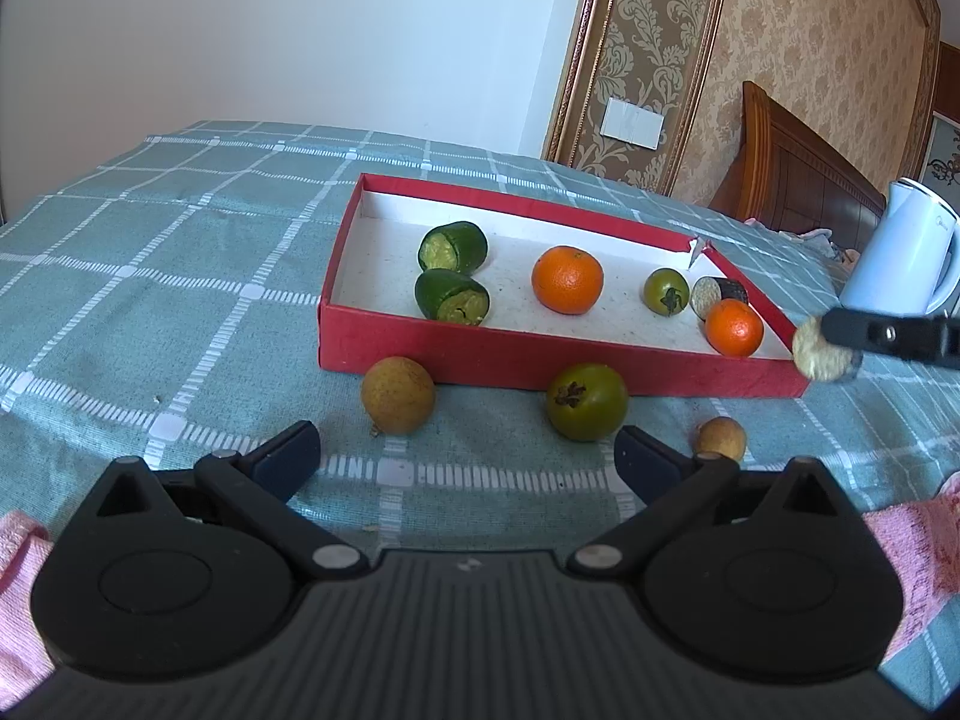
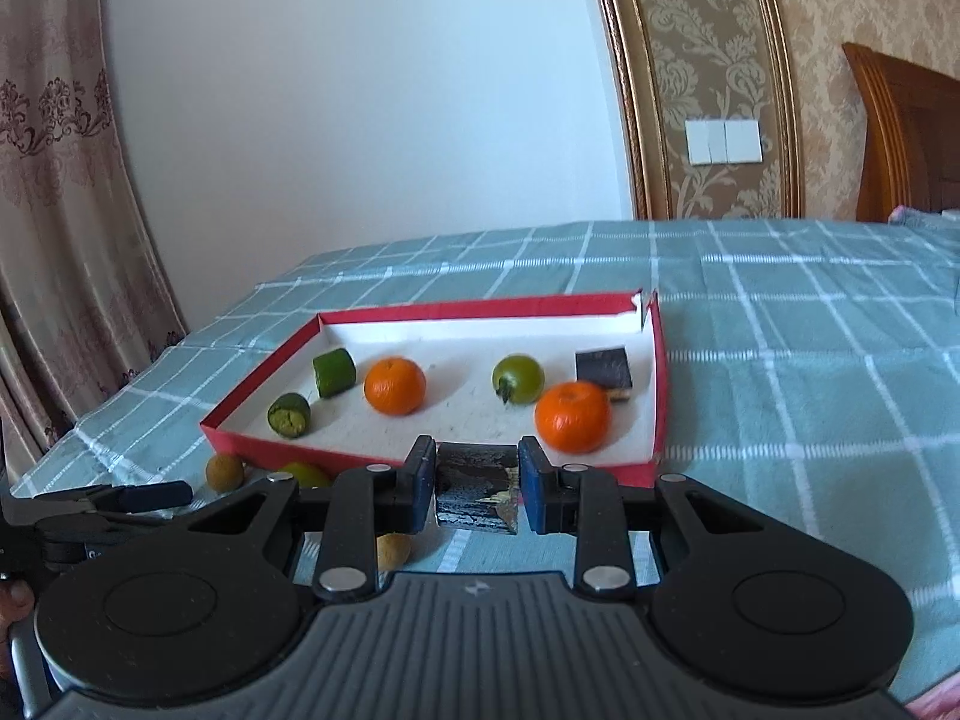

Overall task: Organize fruits
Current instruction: 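Close the right gripper on the wooden log piece and lift it, then carry the log piece into the red tray and open the right gripper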

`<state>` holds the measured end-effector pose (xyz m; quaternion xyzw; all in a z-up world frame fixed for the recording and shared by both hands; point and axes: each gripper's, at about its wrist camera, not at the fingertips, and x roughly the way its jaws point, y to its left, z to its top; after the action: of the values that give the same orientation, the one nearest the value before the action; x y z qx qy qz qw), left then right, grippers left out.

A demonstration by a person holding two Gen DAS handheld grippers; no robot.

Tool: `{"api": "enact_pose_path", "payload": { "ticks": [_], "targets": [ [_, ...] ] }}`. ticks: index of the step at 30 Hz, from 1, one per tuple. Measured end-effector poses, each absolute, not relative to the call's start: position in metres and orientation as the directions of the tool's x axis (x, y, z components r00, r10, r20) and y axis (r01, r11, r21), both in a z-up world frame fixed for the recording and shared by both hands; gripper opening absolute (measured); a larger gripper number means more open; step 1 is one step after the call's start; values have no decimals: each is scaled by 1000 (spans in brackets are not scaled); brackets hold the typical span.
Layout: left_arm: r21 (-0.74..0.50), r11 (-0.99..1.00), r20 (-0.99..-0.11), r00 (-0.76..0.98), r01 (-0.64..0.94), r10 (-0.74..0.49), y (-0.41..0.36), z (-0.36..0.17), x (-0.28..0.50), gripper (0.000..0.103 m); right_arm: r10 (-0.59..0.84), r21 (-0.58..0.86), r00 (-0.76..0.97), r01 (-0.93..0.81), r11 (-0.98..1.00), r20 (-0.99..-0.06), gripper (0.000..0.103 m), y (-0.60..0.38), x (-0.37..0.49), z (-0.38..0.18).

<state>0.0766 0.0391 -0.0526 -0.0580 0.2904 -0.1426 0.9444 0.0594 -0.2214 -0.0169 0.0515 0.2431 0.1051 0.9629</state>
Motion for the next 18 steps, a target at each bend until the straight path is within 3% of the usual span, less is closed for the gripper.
{"api": "enact_pose_path", "payload": {
  "ticks": [10,18],
  "targets": [
    [-192,953,-532,791,235,-302,39,-53,76,103,210,58,867,-206,977,-451,29,-203,102,-13],
    [-190,953,-533,791,235,-302,39,-53,77,103,193,-5,842,-226,974,-504,29,-185,136,-30]
  ]
}}
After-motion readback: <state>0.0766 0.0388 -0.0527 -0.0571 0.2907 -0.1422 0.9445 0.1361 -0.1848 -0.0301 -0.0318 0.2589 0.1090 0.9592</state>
